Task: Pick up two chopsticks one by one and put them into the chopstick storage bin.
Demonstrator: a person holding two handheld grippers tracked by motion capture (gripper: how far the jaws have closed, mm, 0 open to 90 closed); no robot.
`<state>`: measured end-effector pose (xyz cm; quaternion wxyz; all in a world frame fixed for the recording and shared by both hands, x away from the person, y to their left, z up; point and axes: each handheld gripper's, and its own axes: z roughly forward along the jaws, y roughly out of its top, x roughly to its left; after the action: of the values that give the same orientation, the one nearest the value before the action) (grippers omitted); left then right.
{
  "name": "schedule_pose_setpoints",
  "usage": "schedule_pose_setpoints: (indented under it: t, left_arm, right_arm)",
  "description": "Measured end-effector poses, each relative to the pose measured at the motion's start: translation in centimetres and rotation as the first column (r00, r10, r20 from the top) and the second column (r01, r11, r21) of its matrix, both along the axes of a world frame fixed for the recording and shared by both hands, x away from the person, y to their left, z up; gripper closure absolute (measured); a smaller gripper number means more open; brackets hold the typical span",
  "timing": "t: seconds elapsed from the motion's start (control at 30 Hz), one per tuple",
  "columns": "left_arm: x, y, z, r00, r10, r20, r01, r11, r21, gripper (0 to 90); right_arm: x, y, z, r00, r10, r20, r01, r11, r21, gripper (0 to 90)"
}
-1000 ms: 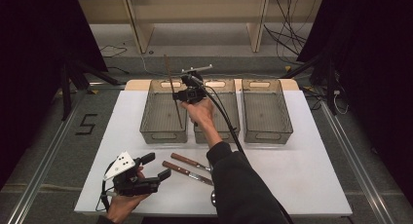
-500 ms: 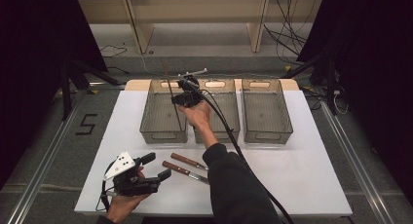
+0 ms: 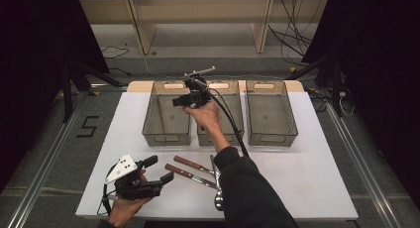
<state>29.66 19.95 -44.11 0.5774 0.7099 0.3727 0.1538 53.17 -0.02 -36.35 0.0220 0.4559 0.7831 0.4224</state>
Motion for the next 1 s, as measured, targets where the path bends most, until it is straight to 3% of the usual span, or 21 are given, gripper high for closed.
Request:
schedule_pose_setpoints:
  t: [0.17, 0.23, 0.4, 0.43, 0.57, 0.6, 0.7, 0.83, 1.0]
  left_arm:
    - [-0.1, 0.1, 0.0, 1.0, 0.006, -0.004, -0.006, 1.0, -0.004, 16.3]
    - [0.0, 0.2, 0.0, 0.9999, 0.008, -0.007, -0.008, 0.9999, -0.006, 16.3]
    - [0.0, 0.2, -0.1, 0.9999, 0.009, -0.011, -0.009, 0.9999, -0.006, 16.3]
    - [0.0, 0.2, -0.1, 0.9999, 0.011, -0.012, -0.011, 0.9999, -0.005, 16.2]
    - [0.0, 0.2, -0.1, 0.9998, 0.014, -0.011, -0.014, 0.9999, -0.002, 16.2]
    - [0.0, 0.2, -0.1, 0.9998, 0.016, -0.011, -0.016, 0.9999, -0.001, 16.2]
    - [0.0, 0.3, -0.1, 0.9998, 0.018, -0.013, -0.018, 0.9998, 0.002, 16.2]
    - [0.0, 0.3, -0.2, 0.9997, 0.021, -0.012, -0.021, 0.9998, 0.003, 16.2]
    - [0.0, 0.3, -0.2, 0.9997, 0.019, -0.014, -0.019, 0.9998, 0.01, 16.2]
  right_arm:
    - [-1.4, -1.6, 1.4, 0.9992, 0.035, 0.021, -0.035, 0.999, -0.022, 43.2]
    - [-2.3, -3.1, 2.0, 0.9988, 0.04, 0.029, -0.039, 0.998, -0.042, 40.4]
    - [-3.6, -5.2, 2.4, 0.9981, 0.055, 0.026, -0.054, 0.996, -0.069, 38.1]
    - [-4.6, -6.4, 2.6, 0.9973, 0.068, 0.028, -0.065, 0.994, -0.086, 36.5]
    - [-5.9, -7.8, 2.8, 0.9962, 0.082, 0.03, -0.078, 0.991, -0.11, 34.6]
    - [-7.0, -8.9, 2.7, 0.9954, 0.094, 0.02, -0.09, 0.987, -0.135, 34.5]
    - [-7.9, -10.1, 2.4, 0.9944, 0.106, 0.0, -0.104, 0.984, -0.146, 34.5]
    - [-10.5, -13.1, 1.2, 0.9965, 0.082, -0.017, -0.084, 0.982, -0.168, 34.5]
    - [-12.0, -15.1, -0.3, 0.9969, 0.062, -0.047, -0.07, 0.979, -0.192, 34.5]
